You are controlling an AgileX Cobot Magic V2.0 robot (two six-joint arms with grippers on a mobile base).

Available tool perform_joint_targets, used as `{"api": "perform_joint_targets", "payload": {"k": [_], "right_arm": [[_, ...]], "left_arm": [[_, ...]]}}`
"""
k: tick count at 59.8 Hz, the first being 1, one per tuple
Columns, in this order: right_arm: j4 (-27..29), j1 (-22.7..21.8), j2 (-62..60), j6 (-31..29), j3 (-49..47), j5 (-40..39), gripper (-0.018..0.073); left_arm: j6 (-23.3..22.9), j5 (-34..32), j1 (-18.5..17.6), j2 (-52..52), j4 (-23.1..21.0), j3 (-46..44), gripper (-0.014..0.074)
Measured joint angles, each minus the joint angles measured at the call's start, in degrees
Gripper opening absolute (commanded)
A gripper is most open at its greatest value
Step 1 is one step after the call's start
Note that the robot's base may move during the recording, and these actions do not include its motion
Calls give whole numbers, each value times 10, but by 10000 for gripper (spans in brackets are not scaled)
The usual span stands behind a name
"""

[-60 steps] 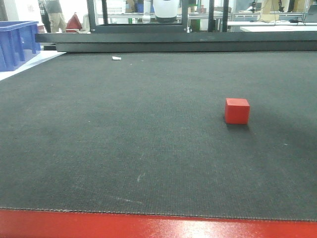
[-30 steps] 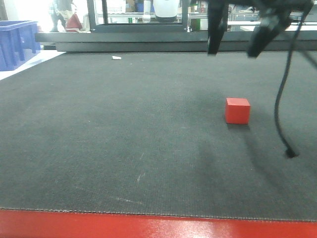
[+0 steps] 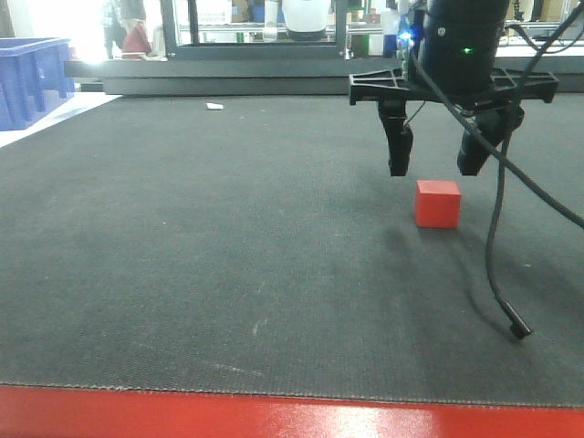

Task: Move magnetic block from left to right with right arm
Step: 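Lower the open right gripper over the red cube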

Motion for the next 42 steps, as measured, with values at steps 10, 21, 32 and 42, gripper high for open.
{"api": "perform_joint_targets", "payload": {"k": [10, 21, 32, 42], "right_arm": [[1, -7, 14, 0, -1, 0, 519], [16, -8, 33, 0, -1, 0, 485], [23, -8, 38, 0, -1, 0, 298], [24, -8, 38, -12, -1, 0, 256]], "left_arm": [[0, 0, 0, 0, 0, 0, -116], [0, 0, 0, 0, 0, 0, -116], [0, 0, 0, 0, 0, 0, -116], [0, 0, 0, 0, 0, 0, -116]]}}
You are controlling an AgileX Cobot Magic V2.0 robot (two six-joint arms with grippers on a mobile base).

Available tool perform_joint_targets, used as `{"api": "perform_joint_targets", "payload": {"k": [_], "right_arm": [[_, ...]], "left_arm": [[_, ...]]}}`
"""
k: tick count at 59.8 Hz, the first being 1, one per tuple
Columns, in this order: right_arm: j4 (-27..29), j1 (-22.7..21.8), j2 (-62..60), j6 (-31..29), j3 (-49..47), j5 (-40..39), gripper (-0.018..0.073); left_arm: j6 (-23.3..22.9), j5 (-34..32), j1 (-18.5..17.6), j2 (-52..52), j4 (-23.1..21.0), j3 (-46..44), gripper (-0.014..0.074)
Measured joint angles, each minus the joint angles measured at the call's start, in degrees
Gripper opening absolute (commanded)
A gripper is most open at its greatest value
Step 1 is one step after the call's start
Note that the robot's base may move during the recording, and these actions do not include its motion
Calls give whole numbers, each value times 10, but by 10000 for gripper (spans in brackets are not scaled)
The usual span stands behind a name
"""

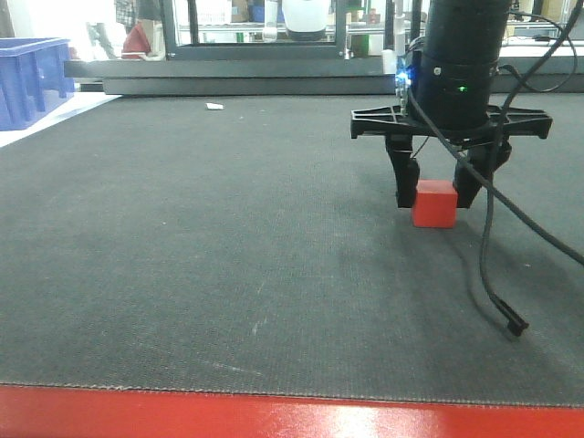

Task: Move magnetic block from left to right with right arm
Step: 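Lower the open right gripper over the red cube, then close the right gripper on the red cube and lift it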

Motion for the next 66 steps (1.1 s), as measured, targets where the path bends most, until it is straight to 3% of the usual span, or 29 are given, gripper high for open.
{"api": "perform_joint_targets", "payload": {"k": [11, 31, 44, 66], "right_arm": [[0, -4, -10, -20, 0, -1, 256], [1, -13, -152, -130, 49, -56, 256], [1, -18, -286, -182, 182, -119, 256], [-1, -18, -527, -194, 433, -267, 256]], "left_arm": [[0, 0, 0, 0, 0, 0, -116], [0, 0, 0, 0, 0, 0, -116], [0, 0, 0, 0, 0, 0, -116], [0, 0, 0, 0, 0, 0, -116]]}}
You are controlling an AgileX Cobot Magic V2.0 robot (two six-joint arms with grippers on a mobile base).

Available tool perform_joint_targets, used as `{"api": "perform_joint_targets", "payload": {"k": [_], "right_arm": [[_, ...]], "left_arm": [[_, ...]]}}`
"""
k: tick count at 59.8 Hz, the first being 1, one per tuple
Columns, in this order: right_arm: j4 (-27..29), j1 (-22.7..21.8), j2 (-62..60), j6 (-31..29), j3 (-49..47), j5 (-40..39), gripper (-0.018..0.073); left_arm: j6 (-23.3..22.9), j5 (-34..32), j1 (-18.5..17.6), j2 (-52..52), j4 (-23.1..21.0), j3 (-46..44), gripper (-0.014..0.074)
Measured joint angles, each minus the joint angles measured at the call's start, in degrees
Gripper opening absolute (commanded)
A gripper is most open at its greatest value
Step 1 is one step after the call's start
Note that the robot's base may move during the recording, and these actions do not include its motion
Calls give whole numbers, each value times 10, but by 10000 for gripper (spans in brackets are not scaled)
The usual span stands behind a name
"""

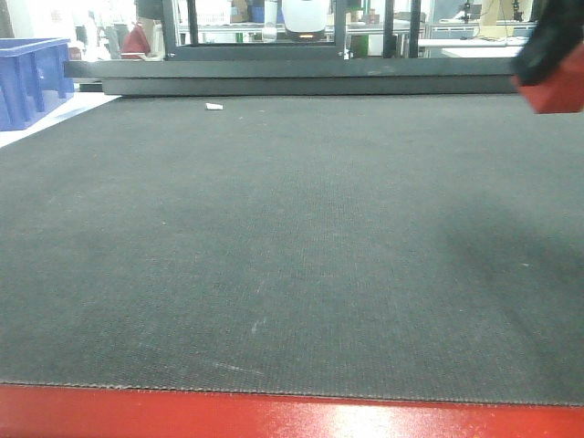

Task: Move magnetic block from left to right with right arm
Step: 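Close the right gripper on the red cube and lift it, then hold the red cube raised in the right gripper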

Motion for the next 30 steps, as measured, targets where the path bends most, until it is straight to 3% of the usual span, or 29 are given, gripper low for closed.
{"api": "perform_joint_targets", "payload": {"k": [13, 30], "right_arm": [[-29, 0, -147, -2, 84, -26, 256], [-49, 0, -321, -2, 92, -35, 256]], "left_arm": [[0, 0, 0, 0, 0, 0, -116], [0, 0, 0, 0, 0, 0, -116]]}}
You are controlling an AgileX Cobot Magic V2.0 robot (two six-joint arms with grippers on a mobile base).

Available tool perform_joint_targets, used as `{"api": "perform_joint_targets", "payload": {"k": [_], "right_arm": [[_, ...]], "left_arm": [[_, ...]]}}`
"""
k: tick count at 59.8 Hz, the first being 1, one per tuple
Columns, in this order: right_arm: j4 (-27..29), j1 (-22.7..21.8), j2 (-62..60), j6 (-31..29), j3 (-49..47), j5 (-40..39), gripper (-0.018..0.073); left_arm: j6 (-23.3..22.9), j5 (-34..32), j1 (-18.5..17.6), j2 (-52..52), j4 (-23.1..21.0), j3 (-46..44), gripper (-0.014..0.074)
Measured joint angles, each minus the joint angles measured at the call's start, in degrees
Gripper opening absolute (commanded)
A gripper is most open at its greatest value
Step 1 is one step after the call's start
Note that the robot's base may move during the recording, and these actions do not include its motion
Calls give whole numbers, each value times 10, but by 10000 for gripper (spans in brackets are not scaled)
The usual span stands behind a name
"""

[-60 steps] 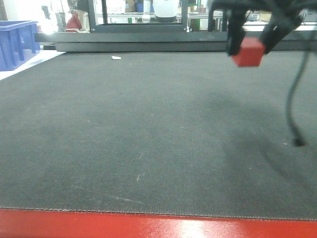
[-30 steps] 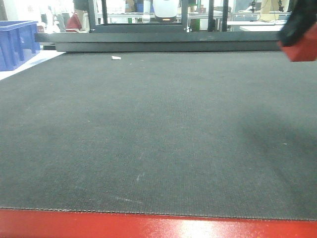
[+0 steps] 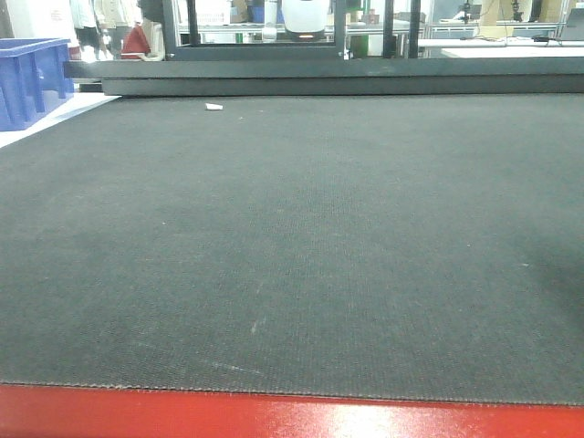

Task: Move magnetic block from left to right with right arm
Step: 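Hold the red cube raised in the right gripper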

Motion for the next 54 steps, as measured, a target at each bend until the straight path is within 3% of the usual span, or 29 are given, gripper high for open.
{"api": "perform_joint_targets", "payload": {"k": [13, 54], "right_arm": [[-5, 0, -57, 0, 0, 0, 256], [-5, 0, -57, 0, 0, 0, 256]], "left_arm": [[0, 0, 0, 0, 0, 0, -116], [0, 0, 0, 0, 0, 0, -116]]}}
